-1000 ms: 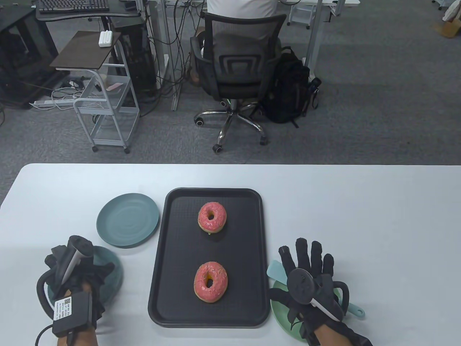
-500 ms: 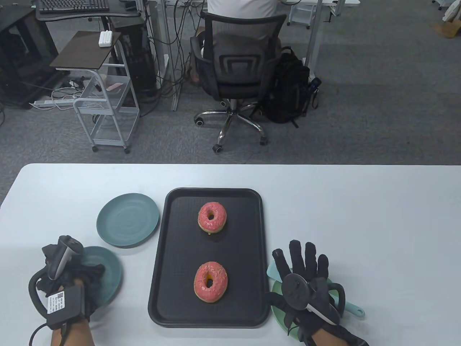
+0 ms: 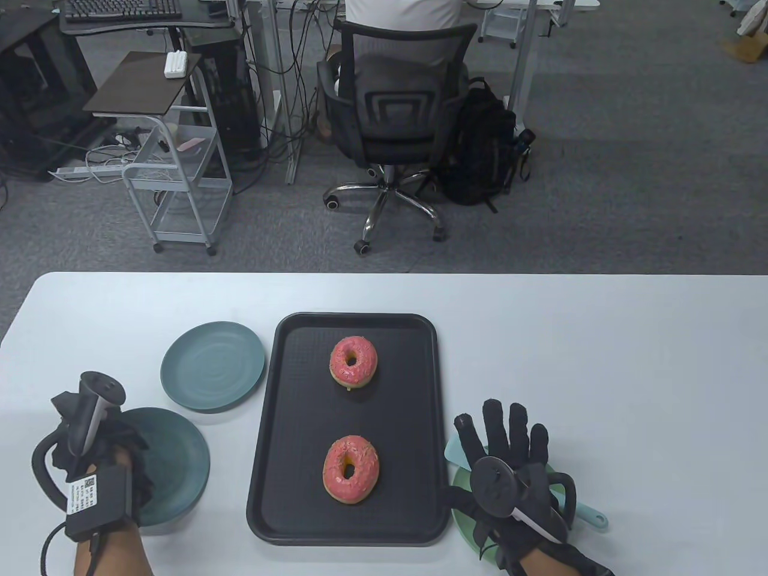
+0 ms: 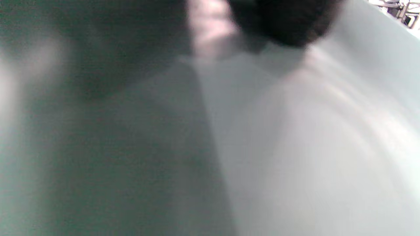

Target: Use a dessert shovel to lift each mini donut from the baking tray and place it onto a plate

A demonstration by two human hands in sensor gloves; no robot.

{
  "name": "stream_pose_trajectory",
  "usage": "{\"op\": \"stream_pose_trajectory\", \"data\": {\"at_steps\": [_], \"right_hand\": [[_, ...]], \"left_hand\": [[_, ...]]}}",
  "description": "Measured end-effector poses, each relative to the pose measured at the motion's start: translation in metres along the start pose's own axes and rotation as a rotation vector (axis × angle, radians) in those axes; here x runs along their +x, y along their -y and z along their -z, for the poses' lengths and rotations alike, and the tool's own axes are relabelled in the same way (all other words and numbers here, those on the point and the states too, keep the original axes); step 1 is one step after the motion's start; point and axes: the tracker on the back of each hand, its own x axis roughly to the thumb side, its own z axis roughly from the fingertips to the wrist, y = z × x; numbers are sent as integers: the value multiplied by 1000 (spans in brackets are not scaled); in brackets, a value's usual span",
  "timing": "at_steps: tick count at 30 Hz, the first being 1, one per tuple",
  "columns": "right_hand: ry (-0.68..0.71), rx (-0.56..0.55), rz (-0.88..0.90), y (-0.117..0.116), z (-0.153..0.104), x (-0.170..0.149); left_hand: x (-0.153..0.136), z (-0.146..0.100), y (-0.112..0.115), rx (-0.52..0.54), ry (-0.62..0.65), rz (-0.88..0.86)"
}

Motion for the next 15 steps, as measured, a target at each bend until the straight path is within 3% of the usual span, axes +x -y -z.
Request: {"op": "stream_pose_trajectory", "data": {"at_steps": [10,15], "right_hand": [[-1,-5,11,1,-1,-2],[-6,-4,15,1,-1,-3]], "left_hand": [[22,-34,-41,-80,88,23],[39,-62,-62,31,176,-34]]}}
